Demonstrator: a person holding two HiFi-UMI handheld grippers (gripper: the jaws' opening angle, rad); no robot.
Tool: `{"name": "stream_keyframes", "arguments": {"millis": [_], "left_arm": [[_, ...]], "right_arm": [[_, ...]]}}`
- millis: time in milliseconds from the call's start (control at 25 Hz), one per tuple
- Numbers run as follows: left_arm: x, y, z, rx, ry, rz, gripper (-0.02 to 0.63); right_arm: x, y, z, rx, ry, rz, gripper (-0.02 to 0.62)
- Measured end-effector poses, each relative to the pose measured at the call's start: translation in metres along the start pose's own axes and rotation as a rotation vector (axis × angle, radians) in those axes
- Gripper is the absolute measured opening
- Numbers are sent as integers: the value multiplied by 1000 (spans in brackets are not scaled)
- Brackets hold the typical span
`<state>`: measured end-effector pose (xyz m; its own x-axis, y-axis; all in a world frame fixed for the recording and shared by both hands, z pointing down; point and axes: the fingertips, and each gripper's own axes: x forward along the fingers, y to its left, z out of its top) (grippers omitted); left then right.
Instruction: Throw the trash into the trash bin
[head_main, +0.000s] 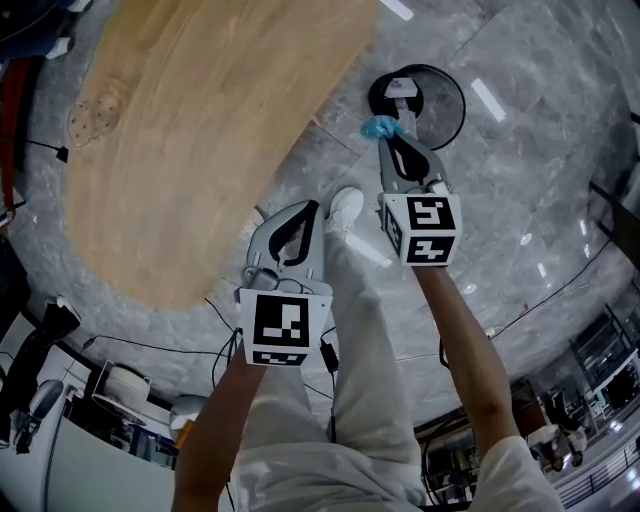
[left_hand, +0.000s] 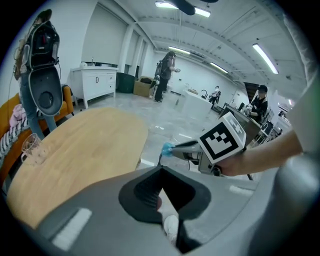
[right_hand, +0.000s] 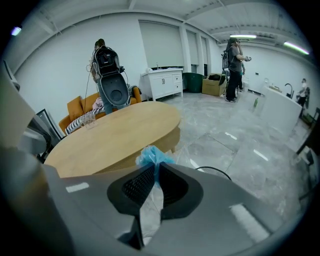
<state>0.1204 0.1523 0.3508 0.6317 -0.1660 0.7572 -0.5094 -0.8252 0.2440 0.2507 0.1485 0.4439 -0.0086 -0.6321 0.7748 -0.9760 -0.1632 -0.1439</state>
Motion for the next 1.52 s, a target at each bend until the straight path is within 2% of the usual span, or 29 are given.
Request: {"name": "stream_keyframes", "arguments": {"millis": [360,480,680,880,1200,1520], "left_arm": [[60,-53,-14,6,78,-54,0],[83,-68,-13,22,77,-62,0],[116,-81,-24,-6,90,-61,0],[137,-89,-45,35,128,-85,0],[160,-88,-67,44,163,-96,0],[162,-85,-81,49,173,-104,0]], "right_arm": [[13,-74,-52,43,55,-49,55],[21,-103,-67,66,65,-73,55],[38,-135,-98,93,95,-102,55],[60,-145,-128,106,125,-97,55],[100,-154,-168,136,172,-93,55],[126,-137,-205,152,248,-49,58]]}}
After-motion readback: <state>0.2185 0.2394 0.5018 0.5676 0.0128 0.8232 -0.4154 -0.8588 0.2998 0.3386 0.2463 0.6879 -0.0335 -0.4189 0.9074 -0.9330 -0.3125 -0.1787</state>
